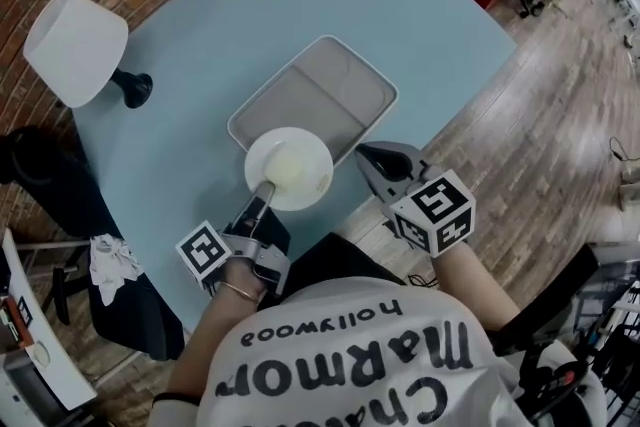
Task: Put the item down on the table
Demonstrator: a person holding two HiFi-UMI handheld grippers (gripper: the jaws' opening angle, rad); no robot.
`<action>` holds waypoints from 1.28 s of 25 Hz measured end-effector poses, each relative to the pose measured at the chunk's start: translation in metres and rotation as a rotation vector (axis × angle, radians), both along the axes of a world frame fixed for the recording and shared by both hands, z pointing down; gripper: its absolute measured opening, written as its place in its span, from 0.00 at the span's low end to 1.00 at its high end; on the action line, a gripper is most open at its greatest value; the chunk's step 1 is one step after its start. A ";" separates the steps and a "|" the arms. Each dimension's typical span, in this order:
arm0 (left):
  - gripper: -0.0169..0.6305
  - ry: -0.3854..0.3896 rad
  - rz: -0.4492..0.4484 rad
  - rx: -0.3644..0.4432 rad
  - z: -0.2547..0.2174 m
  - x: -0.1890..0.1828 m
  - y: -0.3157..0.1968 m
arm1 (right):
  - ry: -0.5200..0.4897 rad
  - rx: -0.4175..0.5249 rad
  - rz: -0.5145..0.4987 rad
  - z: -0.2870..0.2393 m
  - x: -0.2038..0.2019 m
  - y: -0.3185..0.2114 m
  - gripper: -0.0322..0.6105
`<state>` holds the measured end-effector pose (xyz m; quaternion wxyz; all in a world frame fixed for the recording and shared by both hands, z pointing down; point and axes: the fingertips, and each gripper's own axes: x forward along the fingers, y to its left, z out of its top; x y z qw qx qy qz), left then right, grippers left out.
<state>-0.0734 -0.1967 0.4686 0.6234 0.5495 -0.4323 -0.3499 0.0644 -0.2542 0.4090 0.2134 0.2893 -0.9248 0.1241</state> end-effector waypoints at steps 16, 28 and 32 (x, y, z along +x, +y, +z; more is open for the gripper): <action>0.09 -0.055 -0.004 -0.153 0.040 -0.013 -0.021 | 0.030 -0.068 -0.011 0.024 -0.012 -0.019 0.07; 0.09 -0.047 -0.002 -0.179 0.044 -0.011 -0.059 | 0.029 -0.098 0.015 0.038 -0.007 -0.036 0.07; 0.09 -0.057 -0.008 -0.184 0.041 -0.011 -0.070 | 0.027 -0.105 0.021 0.041 -0.006 -0.039 0.07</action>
